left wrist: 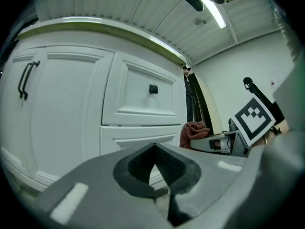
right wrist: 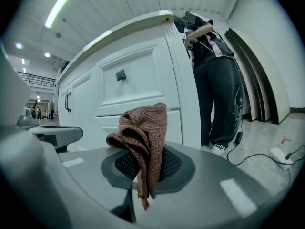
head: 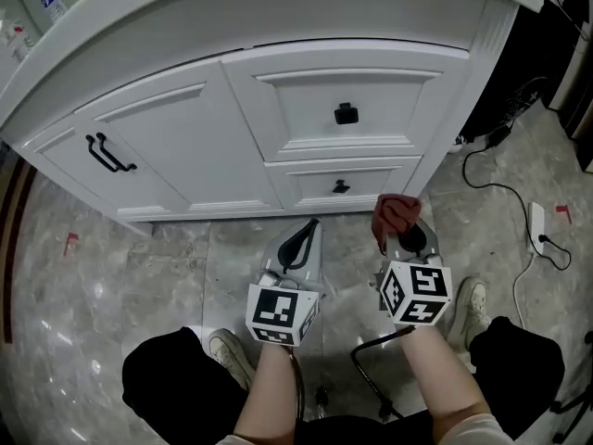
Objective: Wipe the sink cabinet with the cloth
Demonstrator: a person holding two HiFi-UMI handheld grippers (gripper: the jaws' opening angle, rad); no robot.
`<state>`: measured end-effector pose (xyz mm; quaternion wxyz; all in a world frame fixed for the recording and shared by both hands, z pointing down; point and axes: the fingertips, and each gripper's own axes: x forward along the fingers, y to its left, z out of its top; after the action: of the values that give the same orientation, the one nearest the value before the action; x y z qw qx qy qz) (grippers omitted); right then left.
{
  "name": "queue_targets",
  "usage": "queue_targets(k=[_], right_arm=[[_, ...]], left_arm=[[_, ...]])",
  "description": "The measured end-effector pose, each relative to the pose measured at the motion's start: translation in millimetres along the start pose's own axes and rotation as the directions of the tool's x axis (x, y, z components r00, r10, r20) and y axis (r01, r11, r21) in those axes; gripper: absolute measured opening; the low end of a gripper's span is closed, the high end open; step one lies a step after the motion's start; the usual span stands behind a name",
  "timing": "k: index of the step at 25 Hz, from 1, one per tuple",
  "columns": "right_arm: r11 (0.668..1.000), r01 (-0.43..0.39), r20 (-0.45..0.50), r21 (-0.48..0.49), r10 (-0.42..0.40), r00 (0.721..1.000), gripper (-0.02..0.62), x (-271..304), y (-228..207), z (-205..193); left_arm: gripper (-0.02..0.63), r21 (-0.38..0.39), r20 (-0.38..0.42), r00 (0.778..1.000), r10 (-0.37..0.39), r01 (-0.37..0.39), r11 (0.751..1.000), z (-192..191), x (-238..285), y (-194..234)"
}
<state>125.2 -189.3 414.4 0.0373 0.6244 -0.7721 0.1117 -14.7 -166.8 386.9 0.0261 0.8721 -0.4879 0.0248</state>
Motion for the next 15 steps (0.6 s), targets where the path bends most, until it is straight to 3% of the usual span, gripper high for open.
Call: queue_targets(k=[6, 15], right_arm=[[0.997, -0.037, 0.078, -0.073, 0.043, 0.996, 0.08, -56.0, 29.9, 29.5], [0.995, -0.065, 0.111, -0.081, 0.074, 0.991, 0.08, -142.3, 53.7, 35.7]], left_arm=[[0.0, -0.016, 0.134, 0.991, 0.022, -0.02, 1.0, 54.8, -43.7, -15.0], [0.0, 0.014, 0.178, 0.983, 0.041, -0.044, 0.999, 75.1, -126.0, -65.6]])
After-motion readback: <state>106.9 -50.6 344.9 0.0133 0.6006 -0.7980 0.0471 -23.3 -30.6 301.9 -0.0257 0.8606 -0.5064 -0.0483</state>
